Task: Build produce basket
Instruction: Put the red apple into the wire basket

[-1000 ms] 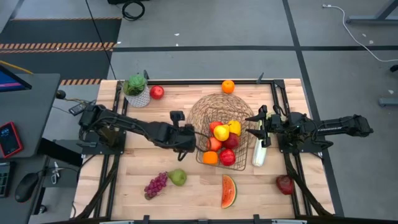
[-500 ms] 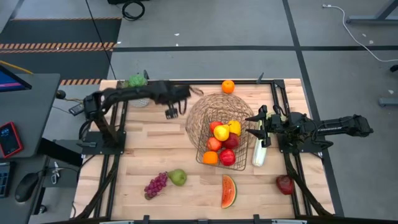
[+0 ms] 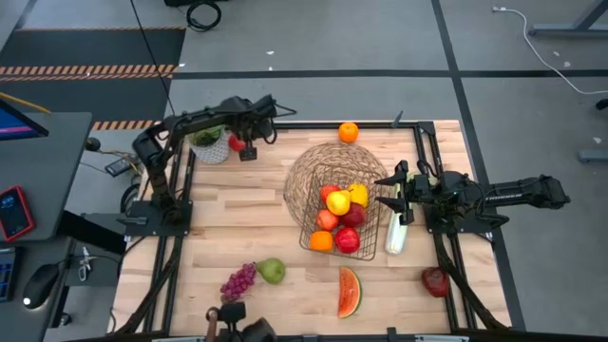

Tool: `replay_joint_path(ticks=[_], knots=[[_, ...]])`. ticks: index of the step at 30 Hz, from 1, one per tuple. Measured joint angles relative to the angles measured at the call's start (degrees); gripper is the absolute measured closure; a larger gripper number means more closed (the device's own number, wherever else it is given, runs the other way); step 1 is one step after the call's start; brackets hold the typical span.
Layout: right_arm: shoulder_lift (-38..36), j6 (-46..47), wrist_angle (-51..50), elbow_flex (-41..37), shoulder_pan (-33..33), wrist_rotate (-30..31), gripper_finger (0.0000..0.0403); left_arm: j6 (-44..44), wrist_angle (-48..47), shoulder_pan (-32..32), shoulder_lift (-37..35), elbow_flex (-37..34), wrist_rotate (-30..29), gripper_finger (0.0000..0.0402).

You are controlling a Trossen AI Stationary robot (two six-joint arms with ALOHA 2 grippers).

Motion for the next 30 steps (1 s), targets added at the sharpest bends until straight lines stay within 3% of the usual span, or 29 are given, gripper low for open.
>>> replay_joint_path(ticks=[10, 30], knots=[[0.01, 0.00, 0.00, 0.01, -0.01, 0.00, 0.0172, 9.55, 1.58, 3.70, 1.33, 0.00, -0.21, 0.0002], [0.01, 0.00, -0.01, 0.01, 0.00, 0.00, 0.0172, 7.37, 0.69, 6.27, 6.86, 0.14, 0.70, 0.0001]])
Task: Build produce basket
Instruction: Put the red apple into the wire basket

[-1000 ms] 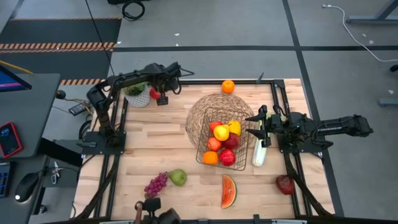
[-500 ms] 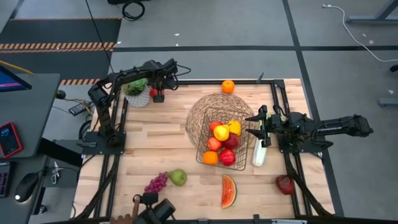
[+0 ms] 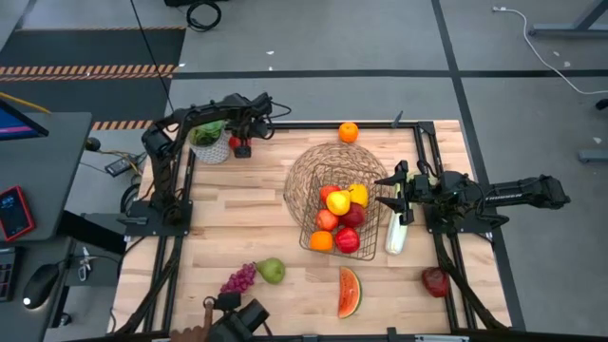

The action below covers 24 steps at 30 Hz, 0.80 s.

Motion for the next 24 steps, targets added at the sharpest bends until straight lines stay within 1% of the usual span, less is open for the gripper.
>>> replay_joint_path(ticks=[10, 18, 24], knots=[[0.00, 0.00, -0.01, 0.00, 0.01, 0.00, 0.0172, -0.02, 0.44, 0.01, 0.96, 0.06, -0.67, 0.0003], [0.00, 0.00, 0.00, 0.00, 0.00, 0.00, 0.0172, 0.38, 0.15, -0.69, 1.05, -0.05, -1.96, 0.0034], [0.00, 0.00, -0.01, -0.02, 0.01, 0.00, 0.0172, 0.35, -1.64, -2.08, 1.31, 0.62, -3.19, 0.0037]])
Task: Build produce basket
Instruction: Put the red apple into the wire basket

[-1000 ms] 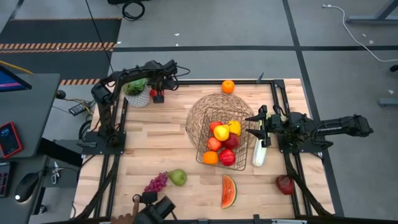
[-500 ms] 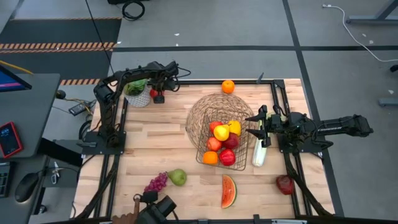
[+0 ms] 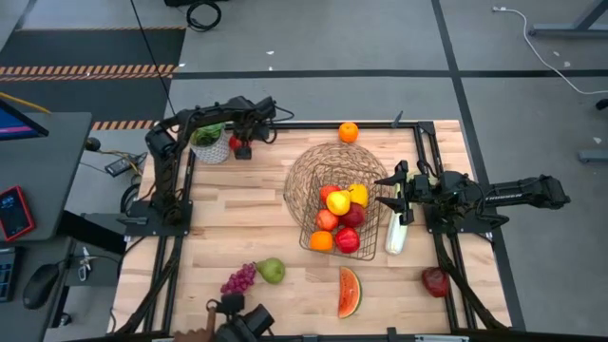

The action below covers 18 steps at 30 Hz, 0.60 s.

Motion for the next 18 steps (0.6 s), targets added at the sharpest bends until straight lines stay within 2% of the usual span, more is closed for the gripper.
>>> replay_joint_path(ticks=[11, 14, 18], knots=[[0.00, 0.00, 0.02, 0.00, -0.01, 0.00, 0.0172, -8.24, -12.05, -4.60, 0.04, 9.75, 1.37, 0.0037], [0.00, 0.00, 0.02, 0.01, -0.01, 0.00, 0.0172, -12.72, -16.16, -6.50, 0.02, 12.96, 5.15, 0.0037], [0.00, 0.00, 0.00, 0.01, -0.01, 0.00, 0.0172, -19.53, -20.86, -9.26, -0.05, 16.31, 13.25, 0.0036]])
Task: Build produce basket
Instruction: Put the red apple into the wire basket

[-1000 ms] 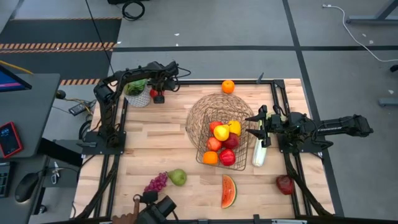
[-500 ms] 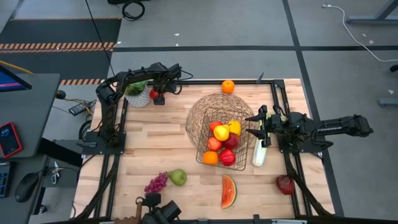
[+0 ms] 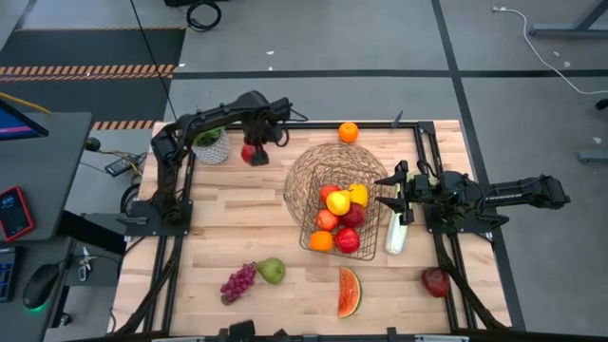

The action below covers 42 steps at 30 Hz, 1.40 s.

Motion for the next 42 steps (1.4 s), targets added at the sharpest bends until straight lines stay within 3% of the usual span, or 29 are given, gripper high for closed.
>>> replay_joint_path(ticks=[8, 13, 29, 36, 42], knots=[[0.00, 0.00, 0.01, 0.00, -0.01, 0.00, 0.0172, -10.45, -5.99, -6.81, -0.07, 1.16, 17.63, 0.0036], [0.00, 0.00, 0.00, 0.00, 0.01, 0.00, 0.0172, -11.32, -5.92, -12.80, -0.07, 1.16, 21.36, 0.0036], [0.00, 0.00, 0.00, -0.01, 0.00, 0.00, 0.0172, -19.68, -10.09, -30.67, -2.59, 1.18, 18.43, 0.0035], [0.00, 0.00, 0.00, -0.01, 0.00, 0.00, 0.0172, -22.91, -9.47, -35.85, -9.73, 1.20, 11.12, 0.0035], [0.00, 0.00, 0.00, -0.01, -0.01, 0.00, 0.0172, -25.00, -3.60, -37.92, -16.41, 1.20, 3.57, 0.0035]])
